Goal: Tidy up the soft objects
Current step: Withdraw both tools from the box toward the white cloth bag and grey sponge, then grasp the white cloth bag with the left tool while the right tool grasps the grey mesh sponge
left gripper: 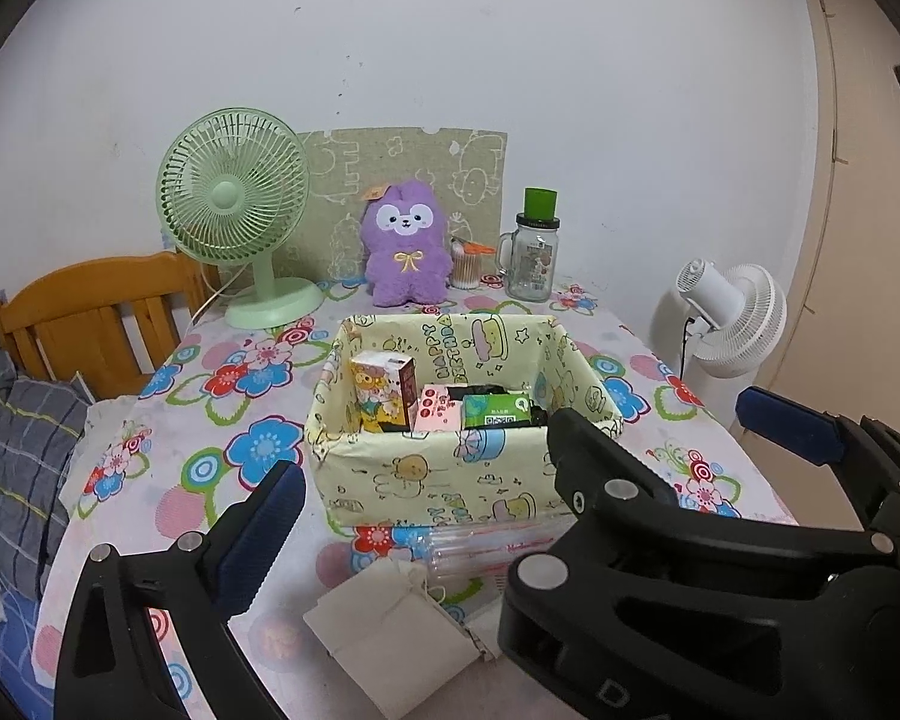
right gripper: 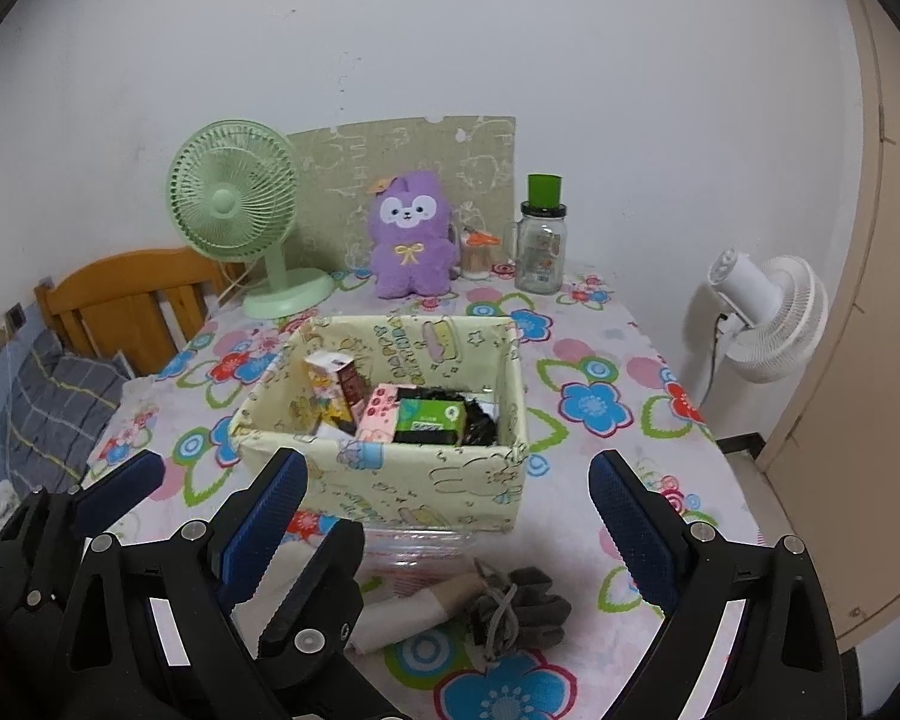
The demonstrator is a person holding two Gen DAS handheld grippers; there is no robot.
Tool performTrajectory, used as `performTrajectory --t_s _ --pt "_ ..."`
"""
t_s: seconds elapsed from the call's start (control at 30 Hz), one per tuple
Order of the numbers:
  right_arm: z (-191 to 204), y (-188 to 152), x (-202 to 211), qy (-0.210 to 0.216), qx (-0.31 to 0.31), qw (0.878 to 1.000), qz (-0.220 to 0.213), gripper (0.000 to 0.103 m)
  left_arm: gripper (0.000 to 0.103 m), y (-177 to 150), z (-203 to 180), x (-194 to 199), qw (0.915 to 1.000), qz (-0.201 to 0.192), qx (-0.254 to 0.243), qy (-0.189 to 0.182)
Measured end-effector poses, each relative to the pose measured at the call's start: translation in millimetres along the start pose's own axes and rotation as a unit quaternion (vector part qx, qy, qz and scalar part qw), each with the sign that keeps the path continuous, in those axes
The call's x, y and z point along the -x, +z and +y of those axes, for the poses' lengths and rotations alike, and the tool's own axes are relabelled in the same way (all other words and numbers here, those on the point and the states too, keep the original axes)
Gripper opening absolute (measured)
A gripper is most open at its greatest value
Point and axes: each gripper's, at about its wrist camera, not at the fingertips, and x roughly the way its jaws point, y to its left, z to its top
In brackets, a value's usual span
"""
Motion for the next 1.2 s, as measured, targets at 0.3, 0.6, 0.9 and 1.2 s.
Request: performTrajectory --t_s 0.3,0.6,0.9,1.2 --pt "1.3 -18.5 1.2 0.012 -0.003 1.000 0.005 0.097 0.101 -17.6 1.0 1.7 1.0000 0.005 0.001 -0.004" --pt "2.1 -37.3 1.3 0.017 -0.005 1.000 -0.005 0.096 0.101 -35.5 1.0 2.3 1.0000 0.004 0.006 -0.002" --pt "4.8 -54.7 -4.9 0.019 0.002 1.000 -0.004 0.095 0.100 -52.7 4.9 -5.3 0.9998 0.014 0.006 -0.011" --pt "2.1 -68.3 -22.1 0.022 -0.004 1.000 0.017 0.093 0.099 -66.3 8.7 -18.3 0.9994 0.027 0.006 -0.019"
